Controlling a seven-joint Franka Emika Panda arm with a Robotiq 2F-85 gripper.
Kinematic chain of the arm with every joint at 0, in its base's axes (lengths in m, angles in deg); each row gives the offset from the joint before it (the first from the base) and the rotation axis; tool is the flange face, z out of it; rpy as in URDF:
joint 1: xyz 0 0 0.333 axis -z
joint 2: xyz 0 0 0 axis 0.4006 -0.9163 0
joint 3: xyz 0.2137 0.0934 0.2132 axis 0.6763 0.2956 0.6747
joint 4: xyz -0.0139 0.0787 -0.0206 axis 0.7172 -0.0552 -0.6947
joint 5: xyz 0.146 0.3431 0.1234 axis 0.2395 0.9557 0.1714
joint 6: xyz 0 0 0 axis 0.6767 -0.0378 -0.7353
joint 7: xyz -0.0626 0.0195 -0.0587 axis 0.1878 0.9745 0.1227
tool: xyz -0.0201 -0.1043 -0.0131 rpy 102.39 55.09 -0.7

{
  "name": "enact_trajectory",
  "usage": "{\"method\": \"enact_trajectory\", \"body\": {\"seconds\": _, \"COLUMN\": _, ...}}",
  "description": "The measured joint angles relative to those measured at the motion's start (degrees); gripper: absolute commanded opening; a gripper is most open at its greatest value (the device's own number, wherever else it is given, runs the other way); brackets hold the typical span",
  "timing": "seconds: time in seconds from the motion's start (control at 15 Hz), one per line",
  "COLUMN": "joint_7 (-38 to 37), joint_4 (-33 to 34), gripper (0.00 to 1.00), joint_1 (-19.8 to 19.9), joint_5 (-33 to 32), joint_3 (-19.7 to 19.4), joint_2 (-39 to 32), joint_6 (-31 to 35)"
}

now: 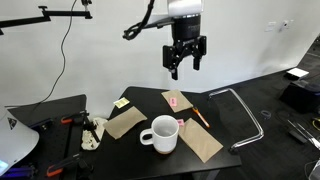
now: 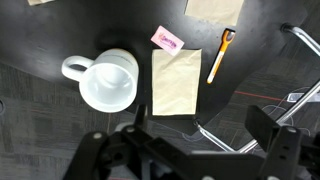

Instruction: Pick up the pen and put it in the cup

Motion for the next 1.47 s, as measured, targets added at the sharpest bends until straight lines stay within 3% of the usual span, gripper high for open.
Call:
{"method": "enact_trajectory", "body": {"seconds": 0.87, "joint_7": -0.02, "joint_4": 1.26, "gripper": 1.0, "joint_1": -1.48, "joint_5": 0.83, "joint_3": -1.53, "joint_2": -2.82, "joint_6": 1.01}}
{"method": "enact_trajectory", "body": {"seconds": 1.47, "joint_7": -0.02, "joint_4": 10.76, "gripper": 1.0, "joint_1": -2.34, "joint_5": 6.02, "joint_3": -2.86, "joint_2": -16.12, "joint_6": 0.04}}
